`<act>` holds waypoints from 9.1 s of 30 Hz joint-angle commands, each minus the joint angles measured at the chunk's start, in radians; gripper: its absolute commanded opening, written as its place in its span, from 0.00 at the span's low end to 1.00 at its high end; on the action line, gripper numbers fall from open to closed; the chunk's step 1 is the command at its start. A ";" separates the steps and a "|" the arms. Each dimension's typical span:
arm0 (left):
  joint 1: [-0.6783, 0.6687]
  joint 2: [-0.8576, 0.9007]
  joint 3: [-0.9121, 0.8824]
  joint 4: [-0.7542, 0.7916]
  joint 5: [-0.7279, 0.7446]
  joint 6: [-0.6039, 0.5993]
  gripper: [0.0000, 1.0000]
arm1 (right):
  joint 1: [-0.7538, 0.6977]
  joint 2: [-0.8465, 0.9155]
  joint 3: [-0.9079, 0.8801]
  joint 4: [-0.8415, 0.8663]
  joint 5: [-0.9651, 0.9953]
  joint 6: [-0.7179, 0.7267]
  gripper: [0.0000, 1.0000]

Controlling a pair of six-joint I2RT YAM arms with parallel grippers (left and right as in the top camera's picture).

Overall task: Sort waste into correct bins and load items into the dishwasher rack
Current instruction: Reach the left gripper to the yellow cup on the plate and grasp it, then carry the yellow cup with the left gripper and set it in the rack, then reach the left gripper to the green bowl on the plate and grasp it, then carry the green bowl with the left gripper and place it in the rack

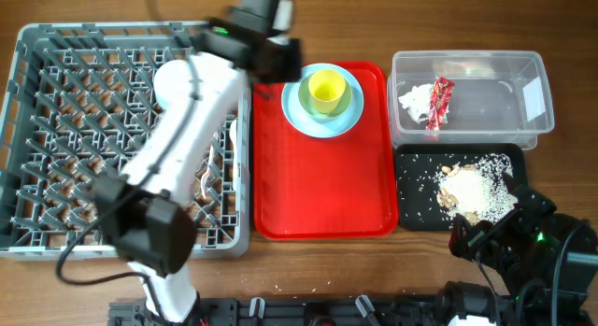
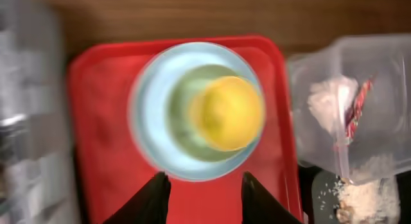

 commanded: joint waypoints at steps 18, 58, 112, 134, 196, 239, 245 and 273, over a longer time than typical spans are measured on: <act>-0.244 0.271 0.003 0.227 -0.328 0.031 0.28 | -0.006 -0.005 0.008 -0.002 -0.008 0.055 1.00; 0.675 -0.131 -0.296 -0.476 1.048 0.624 0.04 | -0.006 -0.005 0.008 -0.002 -0.008 0.055 1.00; 0.781 -0.328 -0.274 -0.435 0.708 0.364 0.16 | -0.006 -0.005 0.008 -0.002 -0.008 0.055 1.00; 0.485 -0.326 -0.602 0.106 0.085 -0.092 0.04 | -0.006 -0.005 0.008 -0.002 -0.008 0.055 1.00; -0.219 0.552 0.363 -0.058 -0.338 -0.024 0.21 | -0.006 -0.005 0.008 -0.010 -0.008 0.055 1.00; 0.747 -0.377 -0.749 -0.724 1.066 0.980 0.04 | -0.006 -0.005 0.008 -0.010 -0.008 0.055 1.00; 0.939 -0.347 -0.863 -0.727 1.057 1.050 0.04 | -0.006 -0.005 0.008 -0.010 -0.008 0.055 1.00; 1.307 -0.344 -0.814 -0.605 0.938 0.801 0.43 | -0.006 -0.005 0.008 -0.010 -0.008 0.055 1.00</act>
